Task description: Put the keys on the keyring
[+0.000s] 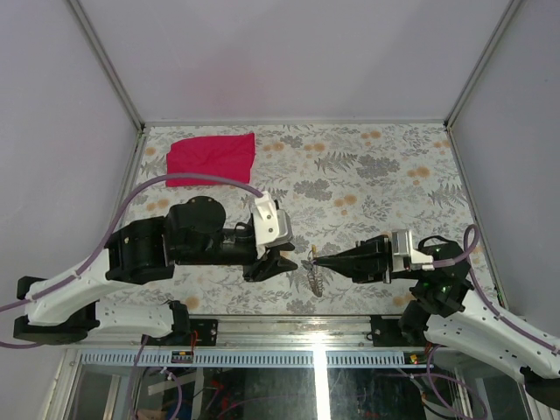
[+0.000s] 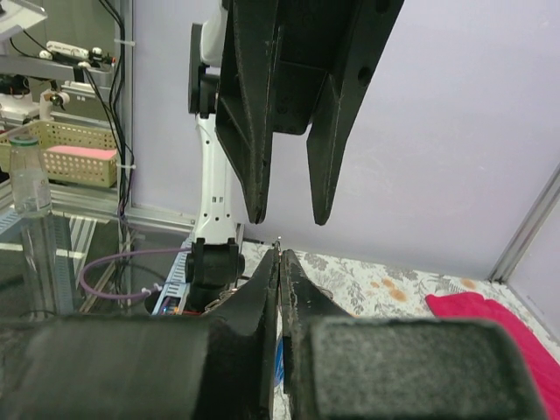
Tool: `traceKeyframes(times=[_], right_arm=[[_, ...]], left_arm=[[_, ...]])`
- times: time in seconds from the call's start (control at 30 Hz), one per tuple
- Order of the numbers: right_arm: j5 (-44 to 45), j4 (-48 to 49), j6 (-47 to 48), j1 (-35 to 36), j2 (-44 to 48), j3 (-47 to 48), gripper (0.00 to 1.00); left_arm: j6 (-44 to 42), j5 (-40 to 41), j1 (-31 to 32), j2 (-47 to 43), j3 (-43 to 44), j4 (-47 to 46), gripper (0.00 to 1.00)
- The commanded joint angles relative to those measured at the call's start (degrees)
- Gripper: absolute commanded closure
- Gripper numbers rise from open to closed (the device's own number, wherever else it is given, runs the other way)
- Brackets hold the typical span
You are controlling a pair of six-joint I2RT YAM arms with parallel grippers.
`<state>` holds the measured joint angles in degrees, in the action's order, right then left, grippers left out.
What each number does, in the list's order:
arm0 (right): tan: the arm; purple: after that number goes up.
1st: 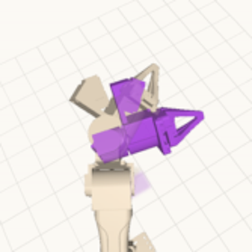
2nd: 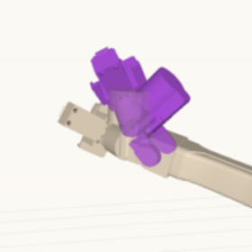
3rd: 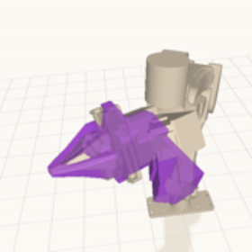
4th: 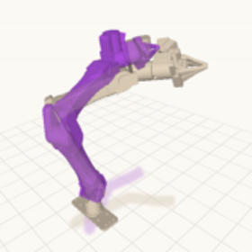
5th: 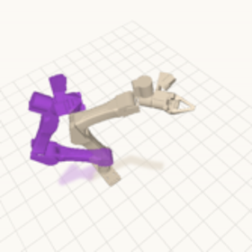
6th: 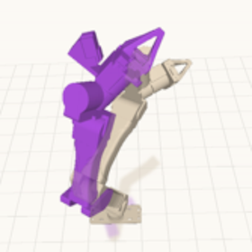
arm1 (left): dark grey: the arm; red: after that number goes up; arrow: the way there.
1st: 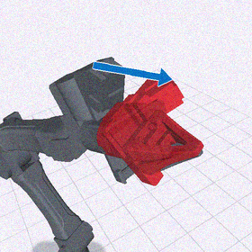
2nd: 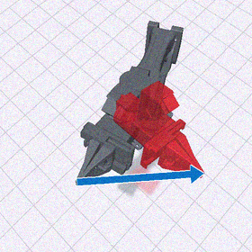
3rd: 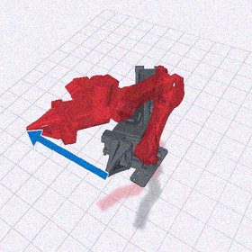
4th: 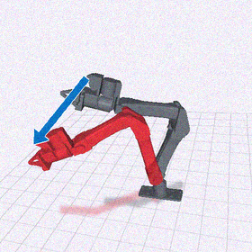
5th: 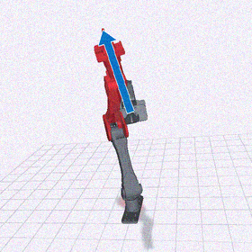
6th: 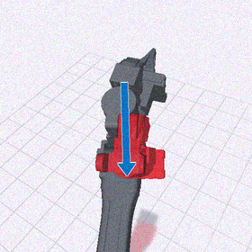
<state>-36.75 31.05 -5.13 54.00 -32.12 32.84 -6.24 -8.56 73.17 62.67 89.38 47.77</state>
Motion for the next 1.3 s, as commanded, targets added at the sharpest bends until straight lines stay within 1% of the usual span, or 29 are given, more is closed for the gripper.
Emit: traceKeyframes(times=[0.0, 0.13, 0.23, 0.33, 0.47, 0.53, 0.6, 0.7, 0.77, 0.83, 0.9, 0.93, 1.0, 1.17, 1.27], right_arm=[[1.9, 11.5, -3.2, 0.2, -0.3, -0.2, 1.00], [1.9, 11.9, -2.9, 0.2, -0.4, -0.5, 1.00], [2.8, 8.4, -0.6, 0.2, 0.7, -0.2, 1.00], [4.8, 1.5, 4.0, 0.2, 2.4, 0.8, 1.00], [9.2, -10.0, 9.9, 0.2, 4.3, 2.4, 1.00], [11.4, -15.6, 12.0, 0.2, 4.8, 3.0, 1.00], [13.0, -18.3, 13.1, 0.2, 5.2, 3.1, 1.00], [14.8, -19.7, 13.4, 0.2, 5.4, 2.5, 1.00], [16.8, -20.0, 12.9, 0.2, 5.4, 1.6, 1.00], [18.5, -19.4, 12.3, 0.2, 5.4, 0.0, 1.00], [20.0, -18.4, 10.1, 0.2, 5.3, -1.2, 1.00], [20.0, -18.0, 9.6, 0.1, 5.4, -1.7, 1.00], [20.1, -17.7, 8.9, 0.1, 5.3, -2.4, 1.00], [20.7, -19.8, 8.7, 0.2, 3.9, -2.1, 1.00], [20.8, -20.5, 8.6, 0.2, 3.0, -1.8, 1.00]], left_arm=[[2.5, 1.5, 0.3, -2.9, -3.7, -9.9, 0.61], [3.3, 1.9, 0.3, -4.0, -5.2, -11.6, 0.60], [4.4, 4.0, 0.3, -4.2, -6.2, -11.6, 0.60], [6.7, 8.3, 0.2, -5.0, -8.3, -11.7, 0.57], [11.3, 15.1, -0.4, -5.9, -12.4, -12.0, 0.54], [13.4, 16.7, -1.9, -6.1, -14.1, -11.9, 0.54], [15.4, 14.7, -5.6, -6.0, -16.1, -11.7, 0.54], [17.6, 8.1, -13.4, -5.9, -19.8, -13.1, 0.54], [19.3, 6.9, -17.1, -5.3, -22.0, -14.0, 0.55], [21.3, 7.4, -19.9, -4.4, -23.7, -14.1, 0.55], [23.7, 9.0, -22.3, -3.8, -25.6, -13.7, 0.55], [25.0, 10.1, -23.3, -3.7, -26.5, -13.5, 0.53], [27.9, 13.8, -24.6, -3.8, -28.7, -12.9, 0.52], [36.6, 23.8, -25.4, -5.1, -36.2, -12.4, 0.51], [41.0, 27.8, -25.5, -5.2, -39.7, -12.7, 0.49]])
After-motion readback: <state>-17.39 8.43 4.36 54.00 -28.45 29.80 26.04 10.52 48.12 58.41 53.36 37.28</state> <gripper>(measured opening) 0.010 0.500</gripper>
